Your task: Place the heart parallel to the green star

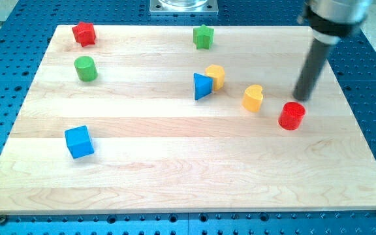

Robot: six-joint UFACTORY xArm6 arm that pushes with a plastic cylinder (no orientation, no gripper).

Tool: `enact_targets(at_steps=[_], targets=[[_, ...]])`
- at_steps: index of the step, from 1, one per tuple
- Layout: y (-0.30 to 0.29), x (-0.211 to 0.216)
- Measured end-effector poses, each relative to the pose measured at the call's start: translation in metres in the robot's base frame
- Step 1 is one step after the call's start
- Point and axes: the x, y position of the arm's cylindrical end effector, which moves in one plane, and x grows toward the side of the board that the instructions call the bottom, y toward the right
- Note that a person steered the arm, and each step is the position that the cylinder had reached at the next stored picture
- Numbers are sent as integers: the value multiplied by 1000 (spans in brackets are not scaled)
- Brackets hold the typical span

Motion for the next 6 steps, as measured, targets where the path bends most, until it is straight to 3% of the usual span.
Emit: enact_targets(at_steps=[2,3,5,6], targets=[[-108,21],[-115,7],[-59,-130],[-55,-136]])
